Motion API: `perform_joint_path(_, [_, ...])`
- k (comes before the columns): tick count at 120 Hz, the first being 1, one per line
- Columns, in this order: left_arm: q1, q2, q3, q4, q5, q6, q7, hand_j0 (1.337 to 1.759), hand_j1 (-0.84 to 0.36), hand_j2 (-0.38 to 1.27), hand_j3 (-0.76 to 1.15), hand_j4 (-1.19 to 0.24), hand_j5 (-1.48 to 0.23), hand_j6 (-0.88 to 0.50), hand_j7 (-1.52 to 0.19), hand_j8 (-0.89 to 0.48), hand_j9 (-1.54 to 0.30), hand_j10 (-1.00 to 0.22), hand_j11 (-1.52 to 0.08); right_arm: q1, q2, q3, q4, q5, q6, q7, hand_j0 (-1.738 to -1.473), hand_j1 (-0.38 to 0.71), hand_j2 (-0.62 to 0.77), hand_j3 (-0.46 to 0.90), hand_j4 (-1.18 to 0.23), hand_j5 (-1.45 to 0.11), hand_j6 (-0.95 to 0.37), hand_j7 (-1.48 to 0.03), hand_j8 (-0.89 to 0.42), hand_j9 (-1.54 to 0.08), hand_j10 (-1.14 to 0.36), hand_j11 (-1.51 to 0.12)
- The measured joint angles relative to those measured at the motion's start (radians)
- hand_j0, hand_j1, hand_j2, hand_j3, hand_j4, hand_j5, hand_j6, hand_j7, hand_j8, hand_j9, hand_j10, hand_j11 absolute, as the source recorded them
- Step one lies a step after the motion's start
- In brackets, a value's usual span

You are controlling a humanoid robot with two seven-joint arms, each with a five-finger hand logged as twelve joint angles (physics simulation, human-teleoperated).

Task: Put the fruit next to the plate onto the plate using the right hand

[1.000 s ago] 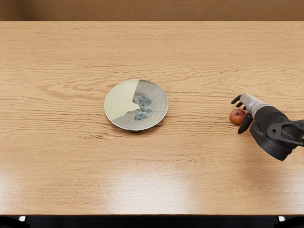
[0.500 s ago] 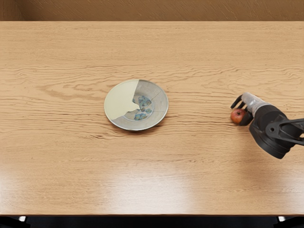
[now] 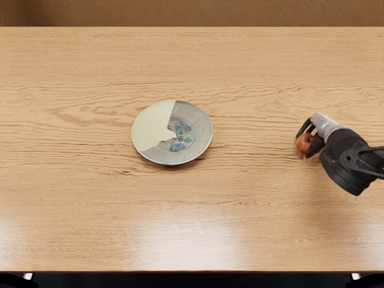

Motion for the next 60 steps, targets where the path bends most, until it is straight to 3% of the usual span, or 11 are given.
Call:
perform_joint_path(35, [0.000,0.000,0.000,0.000,-0.001,0.000,0.000,1.658,0.06,0.05,0.00,-0.25,-0.32,-0.25,-0.32,-0.25,-0.32,-0.25,-0.32,0.001,-0.040,0.256,0.023,0.086,0.000,-0.001,-1.656,0.33,0.26,0.00,-0.64,-1.03,-0.40,-0.97,-0.40,-1.00,-0.73,-1.00])
perform_joint_path(60, [0.000,0.000,0.000,0.000,0.000,0.000,0.000,1.658,0.06,0.05,0.00,-0.25,-0.32,-0.25,-0.32,-0.25,-0.32,-0.25,-0.32,-0.001,-0.003,0.437,0.067,0.176,0.000,-0.001,-1.658,0.37,0.32,0.00,-0.60,-1.05,-0.37,-0.98,-0.37,-1.01,-0.73,-1.01])
